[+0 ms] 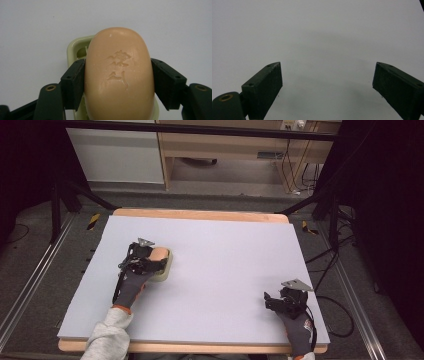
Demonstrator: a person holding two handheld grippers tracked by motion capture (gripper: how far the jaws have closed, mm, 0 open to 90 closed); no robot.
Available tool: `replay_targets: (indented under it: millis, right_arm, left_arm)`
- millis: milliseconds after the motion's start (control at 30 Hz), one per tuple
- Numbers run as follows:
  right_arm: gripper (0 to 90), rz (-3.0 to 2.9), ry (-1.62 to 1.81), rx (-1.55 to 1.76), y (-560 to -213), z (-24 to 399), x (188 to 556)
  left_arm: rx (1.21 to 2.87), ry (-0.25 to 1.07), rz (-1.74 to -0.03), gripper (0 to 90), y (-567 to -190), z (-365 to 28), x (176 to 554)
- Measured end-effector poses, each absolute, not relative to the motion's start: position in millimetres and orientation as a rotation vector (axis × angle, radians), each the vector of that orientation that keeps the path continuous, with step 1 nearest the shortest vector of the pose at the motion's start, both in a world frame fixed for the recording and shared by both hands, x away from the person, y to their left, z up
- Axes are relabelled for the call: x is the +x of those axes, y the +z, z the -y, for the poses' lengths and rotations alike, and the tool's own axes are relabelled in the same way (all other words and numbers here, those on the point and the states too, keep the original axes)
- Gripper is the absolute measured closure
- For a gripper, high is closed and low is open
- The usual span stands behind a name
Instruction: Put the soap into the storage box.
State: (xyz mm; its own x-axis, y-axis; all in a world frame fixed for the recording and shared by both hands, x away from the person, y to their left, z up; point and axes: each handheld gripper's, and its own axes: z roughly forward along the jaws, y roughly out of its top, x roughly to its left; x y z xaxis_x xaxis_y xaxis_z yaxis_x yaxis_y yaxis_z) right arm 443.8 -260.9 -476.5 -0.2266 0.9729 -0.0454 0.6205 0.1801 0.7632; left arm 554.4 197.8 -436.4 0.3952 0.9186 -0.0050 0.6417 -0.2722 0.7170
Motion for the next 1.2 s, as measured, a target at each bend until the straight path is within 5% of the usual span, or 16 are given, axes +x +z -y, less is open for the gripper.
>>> replay_targets:
  millis: [1200]
  right_arm:
    - [9.2,-1.925,0.848,1.489,-477,261,444]
  left_arm:
    - [2.033,0.555,-1.362,31.3,-450,-198,559]
